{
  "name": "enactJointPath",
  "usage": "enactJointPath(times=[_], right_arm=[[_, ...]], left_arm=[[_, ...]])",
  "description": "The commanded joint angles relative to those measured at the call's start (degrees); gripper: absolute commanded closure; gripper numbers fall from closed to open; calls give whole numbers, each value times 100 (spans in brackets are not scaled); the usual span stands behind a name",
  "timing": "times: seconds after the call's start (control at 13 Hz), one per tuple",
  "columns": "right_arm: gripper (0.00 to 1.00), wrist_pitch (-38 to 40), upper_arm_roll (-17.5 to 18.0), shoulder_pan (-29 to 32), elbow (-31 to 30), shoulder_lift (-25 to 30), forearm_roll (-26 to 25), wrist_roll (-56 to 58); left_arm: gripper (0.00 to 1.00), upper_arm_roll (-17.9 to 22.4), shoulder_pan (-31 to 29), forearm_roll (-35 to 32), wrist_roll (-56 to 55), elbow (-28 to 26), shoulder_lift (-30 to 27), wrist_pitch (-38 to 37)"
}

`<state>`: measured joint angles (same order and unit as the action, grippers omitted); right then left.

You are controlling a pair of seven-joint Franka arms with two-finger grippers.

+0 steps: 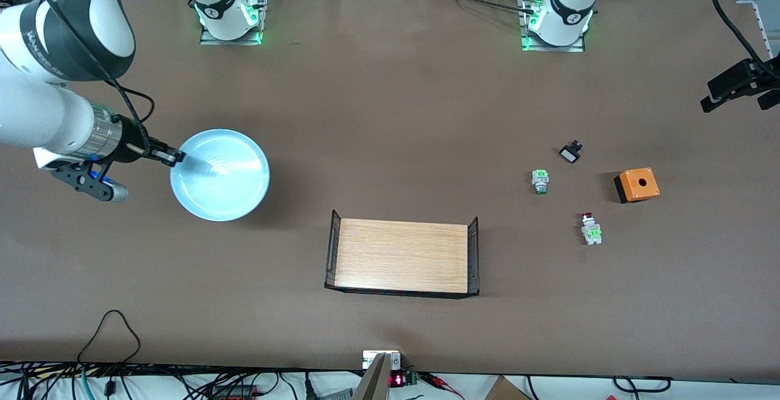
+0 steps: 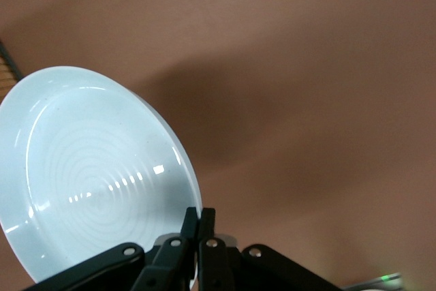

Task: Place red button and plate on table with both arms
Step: 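Lift the blue plate off the tray with the right gripper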

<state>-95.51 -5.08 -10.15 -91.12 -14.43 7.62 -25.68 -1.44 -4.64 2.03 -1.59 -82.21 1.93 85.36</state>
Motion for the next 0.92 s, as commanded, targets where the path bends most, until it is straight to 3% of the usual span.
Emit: enactJointPath(times=[0.0, 0.54, 0.85], right_arm=[[100, -493, 86, 223, -940, 397, -243, 693], [100, -1907, 95, 979, -2663, 635, -243, 2460], [100, -2952, 95, 1111, -3498, 635, -234, 2813]], left_arm=[[0, 3, -54, 96, 141, 47, -44, -10], [0, 3, -63, 87, 141, 39, -35, -10], [0, 3, -54, 61, 141, 47, -17, -1]])
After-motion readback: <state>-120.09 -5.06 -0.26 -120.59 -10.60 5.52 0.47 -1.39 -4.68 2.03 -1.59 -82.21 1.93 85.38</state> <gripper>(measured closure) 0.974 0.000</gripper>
